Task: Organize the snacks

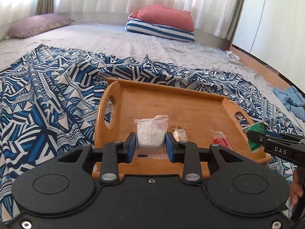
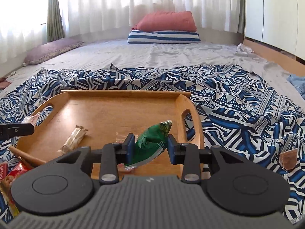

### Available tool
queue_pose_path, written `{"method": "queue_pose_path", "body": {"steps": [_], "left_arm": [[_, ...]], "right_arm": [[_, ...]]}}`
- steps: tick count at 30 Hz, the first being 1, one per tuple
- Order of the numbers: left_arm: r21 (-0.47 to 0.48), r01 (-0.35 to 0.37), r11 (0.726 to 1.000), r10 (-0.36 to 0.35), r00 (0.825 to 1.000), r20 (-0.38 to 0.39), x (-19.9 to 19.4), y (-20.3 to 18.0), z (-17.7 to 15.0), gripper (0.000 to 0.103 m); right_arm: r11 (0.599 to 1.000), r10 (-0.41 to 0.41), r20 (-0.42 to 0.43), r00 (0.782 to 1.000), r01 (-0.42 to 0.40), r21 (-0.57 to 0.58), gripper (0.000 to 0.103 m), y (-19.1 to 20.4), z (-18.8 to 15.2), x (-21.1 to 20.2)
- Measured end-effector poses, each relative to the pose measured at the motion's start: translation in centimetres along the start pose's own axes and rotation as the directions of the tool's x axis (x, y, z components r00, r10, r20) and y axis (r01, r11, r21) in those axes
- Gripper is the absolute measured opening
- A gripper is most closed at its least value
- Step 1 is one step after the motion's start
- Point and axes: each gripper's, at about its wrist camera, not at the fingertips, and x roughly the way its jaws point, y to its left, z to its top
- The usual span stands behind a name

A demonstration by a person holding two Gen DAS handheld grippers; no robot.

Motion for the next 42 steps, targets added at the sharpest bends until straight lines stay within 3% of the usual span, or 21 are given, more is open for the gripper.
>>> {"method": "queue_pose_path", "body": {"steps": [11, 34, 42], "left_arm": [[0.035, -0.037, 0.999, 0.039, 0.998, -0.045, 4.3, -0.7, 0.6, 0.031], [0.081, -0.042, 0.996, 0.049, 0.995, -0.085, 6.6, -1.8, 0.4, 0.031], [0.075, -0.036, 0.996, 0.043, 0.995, -0.089, 7.0, -1.9, 0.4, 0.031]], "right_arm": [[0.995, 0.088, -0.033, 0.996, -0.086, 0.053, 0.04, -1.0, 0.0, 2.5], [0.993, 0.116, -0.072, 0.991, -0.116, -0.001, 0.04, -0.8, 0.3, 3.9], [0.994, 0.108, -0.069, 0.992, -0.108, 0.003, 0.046, -1.1, 0.4, 3.5]]}}
